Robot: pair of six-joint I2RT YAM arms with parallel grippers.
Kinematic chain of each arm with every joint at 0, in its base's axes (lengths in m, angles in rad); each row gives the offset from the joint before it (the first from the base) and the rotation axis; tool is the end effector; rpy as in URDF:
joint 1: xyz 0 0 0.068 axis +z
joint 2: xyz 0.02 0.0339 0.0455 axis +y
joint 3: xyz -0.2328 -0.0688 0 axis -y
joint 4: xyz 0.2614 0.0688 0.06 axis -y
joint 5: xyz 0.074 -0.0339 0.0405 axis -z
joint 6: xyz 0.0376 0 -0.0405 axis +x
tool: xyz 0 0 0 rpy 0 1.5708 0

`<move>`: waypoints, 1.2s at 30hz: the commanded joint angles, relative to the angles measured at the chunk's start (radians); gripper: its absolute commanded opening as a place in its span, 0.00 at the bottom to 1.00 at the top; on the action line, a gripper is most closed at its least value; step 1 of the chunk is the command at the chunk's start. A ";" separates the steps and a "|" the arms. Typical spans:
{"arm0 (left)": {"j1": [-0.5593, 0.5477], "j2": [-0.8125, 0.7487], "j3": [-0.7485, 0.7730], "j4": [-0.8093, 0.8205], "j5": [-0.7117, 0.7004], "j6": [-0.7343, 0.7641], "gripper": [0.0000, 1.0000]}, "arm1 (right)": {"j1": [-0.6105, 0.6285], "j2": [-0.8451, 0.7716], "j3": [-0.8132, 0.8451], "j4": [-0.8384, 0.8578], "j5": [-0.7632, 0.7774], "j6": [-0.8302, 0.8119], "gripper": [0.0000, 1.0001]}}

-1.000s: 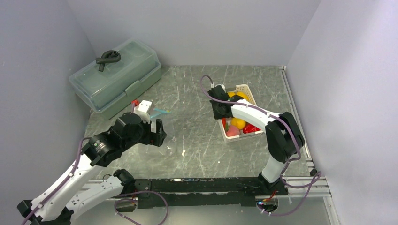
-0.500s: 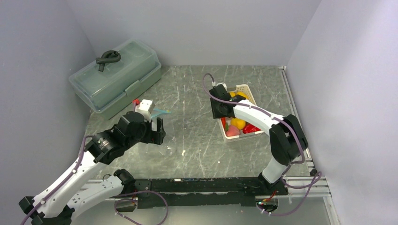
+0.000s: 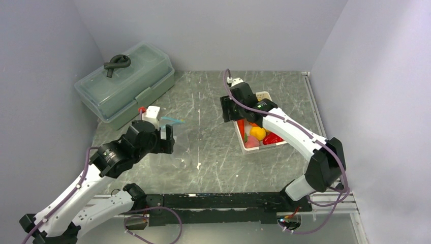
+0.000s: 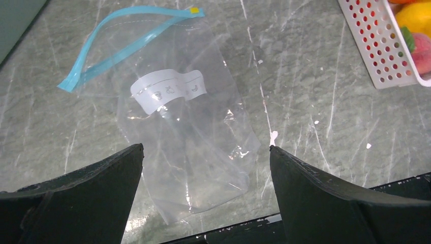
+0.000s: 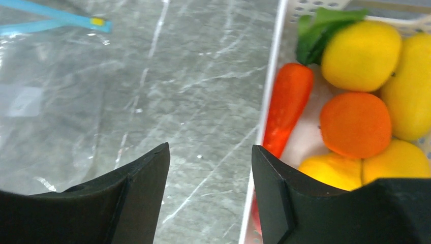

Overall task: Place the food in the zip-top bag and seal the zipper
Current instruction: Move the bin to the center of the board, then pick up the zipper food storage bag at the center of the board.

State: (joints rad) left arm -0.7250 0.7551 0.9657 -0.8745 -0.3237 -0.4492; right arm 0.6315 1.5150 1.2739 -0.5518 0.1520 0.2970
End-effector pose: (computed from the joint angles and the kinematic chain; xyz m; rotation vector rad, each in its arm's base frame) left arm 0.1426 -0.1104 0.3188 0.1292 2.2066 -0.2953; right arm 0.2884 0.2039 0.2626 -0.3213 2.3469 0.2733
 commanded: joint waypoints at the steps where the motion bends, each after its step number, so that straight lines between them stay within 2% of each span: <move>1: 0.003 -0.017 0.050 -0.030 -0.114 -0.054 0.99 | 0.041 -0.035 0.065 -0.023 -0.091 -0.029 0.65; 14: 0.004 -0.059 0.093 -0.189 -0.316 -0.204 0.99 | 0.134 0.027 0.164 0.002 -0.290 0.065 0.70; 24: 0.003 -0.117 0.153 -0.245 -0.308 -0.239 0.99 | 0.239 0.149 0.304 0.029 -0.357 0.119 0.76; 30: 0.003 -0.161 0.134 -0.244 -0.274 -0.243 0.99 | 0.279 0.234 0.387 0.039 -0.375 0.167 0.82; 36: 0.003 -0.196 0.138 -0.260 -0.264 -0.253 0.99 | 0.321 0.331 0.474 0.032 -0.333 0.211 0.86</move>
State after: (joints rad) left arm -0.7250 0.5835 1.0874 -1.1206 -0.5915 -0.6750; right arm 0.9302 1.8027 1.6650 -0.5449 -0.2001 0.4591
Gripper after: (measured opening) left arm 0.988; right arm 0.851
